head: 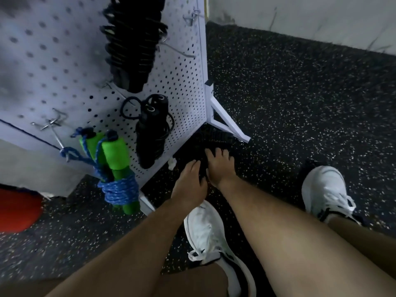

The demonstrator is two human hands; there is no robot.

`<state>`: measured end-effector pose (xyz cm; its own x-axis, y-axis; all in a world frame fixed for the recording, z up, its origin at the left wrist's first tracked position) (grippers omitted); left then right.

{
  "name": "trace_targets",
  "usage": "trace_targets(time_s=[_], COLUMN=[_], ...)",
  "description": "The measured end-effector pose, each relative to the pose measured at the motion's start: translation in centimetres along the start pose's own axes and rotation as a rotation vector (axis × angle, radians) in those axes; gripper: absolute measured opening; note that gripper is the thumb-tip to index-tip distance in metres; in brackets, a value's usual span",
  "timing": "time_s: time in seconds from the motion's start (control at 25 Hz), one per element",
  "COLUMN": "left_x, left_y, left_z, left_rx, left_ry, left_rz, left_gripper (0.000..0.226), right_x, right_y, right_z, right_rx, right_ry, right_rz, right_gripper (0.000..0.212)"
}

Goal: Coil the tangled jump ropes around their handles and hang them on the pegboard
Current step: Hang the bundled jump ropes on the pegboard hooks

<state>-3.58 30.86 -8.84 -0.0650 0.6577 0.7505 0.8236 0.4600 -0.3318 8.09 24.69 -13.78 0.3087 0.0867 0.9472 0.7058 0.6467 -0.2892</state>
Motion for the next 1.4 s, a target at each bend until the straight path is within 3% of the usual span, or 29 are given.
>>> trace_targets(time_s=[0.08,0.28,0.4,0.52,0.64,0.76,0.88,0.96,1.08,1.2,1.4], left_x=[-0.1,0.7,1.5,2.3,3.4,5.1,6.5,7.3,8.3,9.9,13.2], left_y=[0.0,-1.2,-2.3,-3.3,-4.7,-6.1,-7.0,-7.8,-8.8,-9.3,-9.6], left_z=[1.0,0.9,-0.8,-3.9,-7.2,-9.0,-9.1,-9.4,-10.0,-11.0,-12.8], left_rx=[0.041,0.079,0.143,0.203,0.238,0.225,0.134,0.109,0.069,0.02,-0.25], left_ry=[-0.014,-0.093,-0.268,-0.512,-0.813,-1.028,-1.015,-0.988,-0.944,-0.935,-0.505], left_rz=[0.004,0.026,0.042,0.003,-0.065,-0.142,-0.201,-0.203,-0.224,-0.265,-0.404], left_gripper=[0.062,0.061,0.056,0.055,0.051,0.052,0.069,0.054,0.032,0.025,0.038], right_x=[-0.7,-0.9,0.7,4.0,6.7,9.7,12.6,14.3,16.8,18.9,22.0], right_y=[0.3,-1.6,-5.0,-8.7,-11.6,-14.1,-15.1,-14.7,-14.1,-14.3,-14.0], right_z=[0.9,0.5,-0.5,-0.3,-0.6,0.0,0.1,0.0,0.2,0.6,1.7], right_rx=[-0.092,-0.269,-0.312,-0.098,0.09,0.21,0.173,0.029,-0.179,-0.246,-0.107], right_ry=[0.026,0.288,0.432,0.347,0.335,0.598,0.98,1.168,1.365,1.677,1.658], right_rz=[-0.092,0.077,-0.042,-0.269,-0.548,-0.481,-0.601,-0.631,-0.394,-0.212,-0.46], right_gripper=[0.075,0.077,0.073,0.059,0.061,0.057,0.039,0.037,0.047,0.043,0.043])
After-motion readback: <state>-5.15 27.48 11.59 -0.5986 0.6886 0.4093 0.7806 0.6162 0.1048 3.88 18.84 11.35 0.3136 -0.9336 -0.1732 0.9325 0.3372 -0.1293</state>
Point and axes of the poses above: each hand's wrist, its own y-axis towards the middle knuckle, its own x-axis out of the back of the hand, z = x × y, the point moved 1 cm from there along y, towards the middle knuckle, and after that the axes turned 3 degrees about -y, right-handed, at the moved point
